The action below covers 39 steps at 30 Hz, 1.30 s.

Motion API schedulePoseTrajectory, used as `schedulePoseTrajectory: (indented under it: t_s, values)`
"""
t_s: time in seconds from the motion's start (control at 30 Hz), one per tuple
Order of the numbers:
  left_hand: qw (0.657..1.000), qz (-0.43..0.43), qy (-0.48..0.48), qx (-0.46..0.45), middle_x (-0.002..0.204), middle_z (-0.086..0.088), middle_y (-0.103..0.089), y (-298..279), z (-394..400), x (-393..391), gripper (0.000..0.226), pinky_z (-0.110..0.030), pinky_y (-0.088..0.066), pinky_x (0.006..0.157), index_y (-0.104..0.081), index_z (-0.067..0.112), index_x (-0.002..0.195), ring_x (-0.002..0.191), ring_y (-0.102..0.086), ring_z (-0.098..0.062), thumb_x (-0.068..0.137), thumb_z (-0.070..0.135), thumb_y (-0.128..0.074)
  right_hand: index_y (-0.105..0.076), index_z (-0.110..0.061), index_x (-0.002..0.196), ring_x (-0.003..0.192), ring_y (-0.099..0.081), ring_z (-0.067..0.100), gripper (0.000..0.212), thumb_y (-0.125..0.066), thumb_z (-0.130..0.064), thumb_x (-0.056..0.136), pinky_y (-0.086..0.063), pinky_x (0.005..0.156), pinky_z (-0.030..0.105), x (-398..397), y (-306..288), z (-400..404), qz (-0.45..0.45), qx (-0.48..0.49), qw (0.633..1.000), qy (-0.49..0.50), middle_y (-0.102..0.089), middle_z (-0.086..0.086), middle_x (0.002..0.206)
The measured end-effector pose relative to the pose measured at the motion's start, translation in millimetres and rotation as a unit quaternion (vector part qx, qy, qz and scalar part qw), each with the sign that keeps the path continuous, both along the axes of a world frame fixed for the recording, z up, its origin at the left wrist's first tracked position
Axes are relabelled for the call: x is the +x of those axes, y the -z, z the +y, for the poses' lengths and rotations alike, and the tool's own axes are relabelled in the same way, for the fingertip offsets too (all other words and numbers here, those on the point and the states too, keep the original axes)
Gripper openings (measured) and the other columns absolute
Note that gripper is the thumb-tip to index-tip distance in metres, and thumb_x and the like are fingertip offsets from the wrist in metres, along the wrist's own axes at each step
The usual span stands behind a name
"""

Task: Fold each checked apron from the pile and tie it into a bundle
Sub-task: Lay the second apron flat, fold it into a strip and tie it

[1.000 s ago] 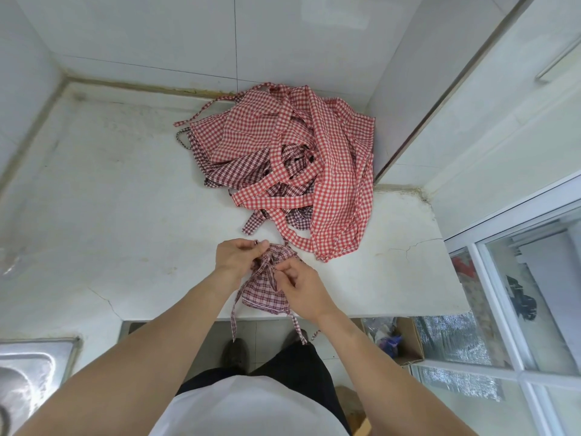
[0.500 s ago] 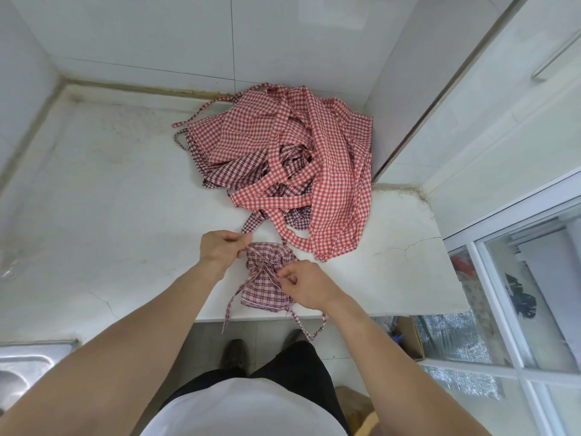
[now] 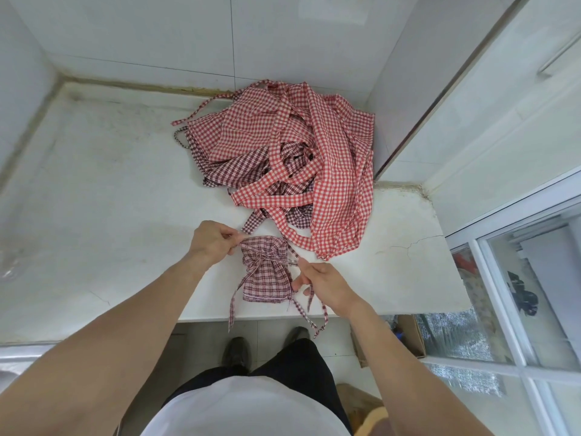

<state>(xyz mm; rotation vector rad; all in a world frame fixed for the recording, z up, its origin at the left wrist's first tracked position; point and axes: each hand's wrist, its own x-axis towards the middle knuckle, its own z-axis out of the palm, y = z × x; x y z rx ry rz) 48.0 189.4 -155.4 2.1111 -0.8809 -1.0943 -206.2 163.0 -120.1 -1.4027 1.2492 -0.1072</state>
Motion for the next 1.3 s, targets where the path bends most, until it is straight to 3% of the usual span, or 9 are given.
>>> schedulePoseTrajectory:
  t_s: [0.27, 0.5, 0.7, 0.77, 0.83, 0.93, 1.03, 1.17, 1.3]
  values:
    - [0.987, -0.146, 0.071, -0.003, 0.111, -0.014, -0.073, -3, -2, 5, 0.018, -0.027, -0.044, 0.086, -0.075, -0.001, 0.105, 0.104, -0.066, -0.028, 0.097, 0.009, -0.061, -0.073, -0.018, 0.075, 0.094, -0.066, 0.014, 0.041, -0.048, -0.036, 0.102, -0.051, 0.091, 0.03, -9, -9, -10, 0.079, 0.049, 0.993, -0.079, -0.074, -0.002, 0.093]
    - [0.952, -0.132, 0.252, 0.11, 0.101, -0.006, -0.072, -14, -8, 18, 0.019, -0.029, -0.046, 0.081, -0.076, 0.01, 0.108, 0.094, -0.063, -0.021, 0.095, 0.021, -0.066, -0.069, -0.014, 0.083, 0.087, -0.069, 0.018, 0.036, -0.049, -0.037, 0.101, -0.053, 0.089, 0.037, -7, -7, -24, 0.097, -0.001, 0.995, -0.009, -0.075, 0.003, 0.087]
    - [0.928, -0.22, 0.24, 0.183, 0.096, -0.013, -0.07, -15, -13, 23, 0.016, -0.031, -0.045, 0.067, -0.069, 0.005, 0.093, 0.083, -0.062, -0.026, 0.094, 0.02, -0.065, -0.057, -0.013, 0.088, 0.072, -0.065, 0.018, 0.013, -0.05, -0.022, 0.095, -0.049, 0.067, 0.029, 1, -9, -30, 0.109, 0.079, 0.987, 0.083, -0.072, 0.005, 0.078]
    - [0.958, -0.173, 0.169, 0.156, 0.087, -0.012, -0.066, -13, -16, 17, 0.022, -0.03, -0.041, 0.064, -0.065, 0.003, 0.084, 0.077, -0.058, -0.025, 0.095, 0.022, -0.061, -0.058, -0.014, 0.08, 0.075, -0.064, 0.02, 0.014, -0.052, -0.022, 0.092, -0.05, 0.07, 0.033, 4, -8, -31, 0.125, 0.035, 0.988, 0.08, -0.07, 0.004, 0.077]
    - [0.997, 0.001, 0.015, 0.077, 0.08, -0.01, -0.063, -16, -17, 5, 0.026, -0.03, -0.042, 0.063, -0.065, 0.003, 0.078, 0.072, -0.055, -0.022, 0.094, 0.024, -0.063, -0.056, -0.017, 0.06, 0.071, -0.057, 0.023, 0.026, -0.056, -0.017, 0.086, -0.051, 0.069, 0.04, 7, -7, -34, 0.098, -0.038, 0.988, 0.112, -0.063, 0.005, 0.069]
    - [0.95, 0.265, -0.161, -0.043, 0.08, -0.009, -0.068, -25, -18, -18, 0.024, -0.03, -0.048, 0.069, -0.067, 0.006, 0.083, 0.077, -0.061, -0.023, 0.098, 0.023, -0.061, -0.064, -0.009, 0.056, 0.064, -0.051, 0.025, 0.032, -0.065, -0.018, 0.086, -0.049, 0.081, 0.041, 21, -8, -35, -0.047, -0.05, 0.979, 0.194, -0.053, 0.005, 0.06]
    - [0.879, 0.429, -0.185, -0.097, 0.096, -0.01, -0.074, -26, -20, -40, 0.031, -0.032, -0.052, 0.085, -0.069, 0.007, 0.1, 0.09, -0.068, -0.022, 0.105, 0.03, -0.048, -0.063, 0.0, 0.064, 0.093, -0.068, 0.032, 0.037, -0.053, -0.017, 0.096, -0.046, 0.105, 0.042, 45, -15, -34, -0.309, 0.131, 0.912, 0.235, -0.065, 0.017, 0.081]
    - [0.818, 0.479, -0.298, -0.115, 0.059, -0.004, -0.052, -19, -31, -42, 0.042, -0.036, -0.05, 0.08, -0.052, 0.012, 0.075, 0.058, -0.053, -0.019, 0.108, 0.033, -0.037, -0.035, -0.02, 0.055, 0.05, -0.032, 0.015, 0.05, -0.04, -0.021, 0.105, -0.047, 0.079, 0.035, 66, -6, -31, -0.398, 0.243, 0.806, 0.364, -0.029, -0.002, 0.054]
    - [0.815, 0.453, -0.355, -0.068, 0.047, 0.003, -0.025, -17, -35, -27, 0.042, -0.032, -0.047, 0.058, -0.037, 0.016, 0.067, 0.037, -0.023, -0.013, 0.108, 0.023, -0.035, -0.03, -0.02, 0.053, 0.044, -0.019, 0.012, 0.055, -0.037, -0.023, 0.107, -0.039, 0.061, 0.029, 55, -6, -33, -0.305, 0.284, 0.822, 0.389, -0.022, -0.003, 0.052]
